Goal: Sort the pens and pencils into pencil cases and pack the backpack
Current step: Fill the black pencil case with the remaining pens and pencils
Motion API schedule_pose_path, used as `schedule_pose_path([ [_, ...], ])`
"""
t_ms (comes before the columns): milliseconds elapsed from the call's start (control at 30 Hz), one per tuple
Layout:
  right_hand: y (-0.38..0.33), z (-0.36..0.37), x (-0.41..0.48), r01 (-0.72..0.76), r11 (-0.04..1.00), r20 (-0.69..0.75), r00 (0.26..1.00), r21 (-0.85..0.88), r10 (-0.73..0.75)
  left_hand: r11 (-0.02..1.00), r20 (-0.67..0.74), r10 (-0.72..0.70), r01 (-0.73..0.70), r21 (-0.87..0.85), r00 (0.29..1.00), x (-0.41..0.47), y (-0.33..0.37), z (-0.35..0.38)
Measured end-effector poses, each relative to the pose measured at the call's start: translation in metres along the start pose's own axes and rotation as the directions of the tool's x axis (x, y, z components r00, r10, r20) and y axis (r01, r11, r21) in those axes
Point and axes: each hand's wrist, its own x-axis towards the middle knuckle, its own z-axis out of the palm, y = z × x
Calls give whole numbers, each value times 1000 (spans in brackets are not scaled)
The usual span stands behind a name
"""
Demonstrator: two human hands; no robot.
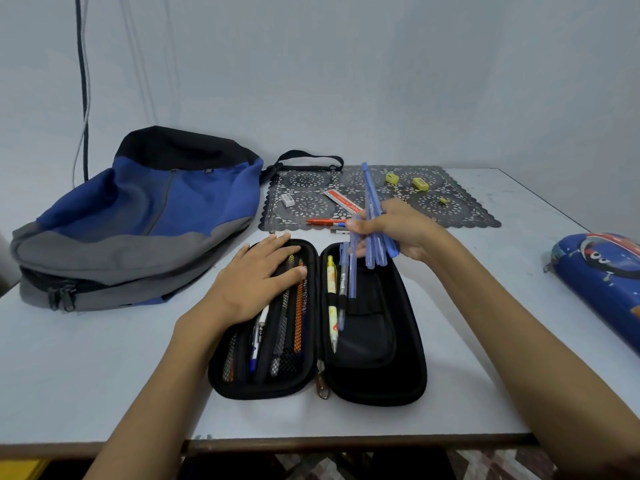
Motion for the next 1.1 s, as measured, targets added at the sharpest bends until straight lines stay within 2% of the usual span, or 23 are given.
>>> schedule_pose_path([
  [133, 4, 4, -2, -58, 978, 95, 992, -200, 79, 1000, 3, -1, 1, 0, 1000, 0, 0, 0],
  [300, 1, 6, -7, 14, 897, 216, 972, -443, 91, 1000, 2, -2, 2, -3, 1000, 0, 0, 0],
  [400, -1, 4, -8, 0, 883, 239, 963, -469, 127, 1000, -2, 0, 0, 1, 1000, 1, -1, 1],
  [600, -7, -10, -10, 40, 913, 212, 976, -405, 52, 1000, -4, 2, -2, 0, 1000, 0, -1, 1],
  [733, -13, -22, -13, 182, 882, 210, 973, -434, -97, 1000, -2, 1, -1, 0, 1000, 0, 0, 0],
  [833, -19, -36, -17, 290, 807, 273, 947, -514, -166, 1000, -3, 5, -5, -1, 1000, 0, 0, 0],
  [967, -16, -52, -16, 362, 640, 379, 918, -677, -118, 1000, -2, 8, -8, 1, 1000, -1, 0, 0],
  [1100, -9, -47, -7, 364, 550, 395, 916, -752, -65, 1000, -1, 8, -8, -3, 1000, -1, -1, 0],
])
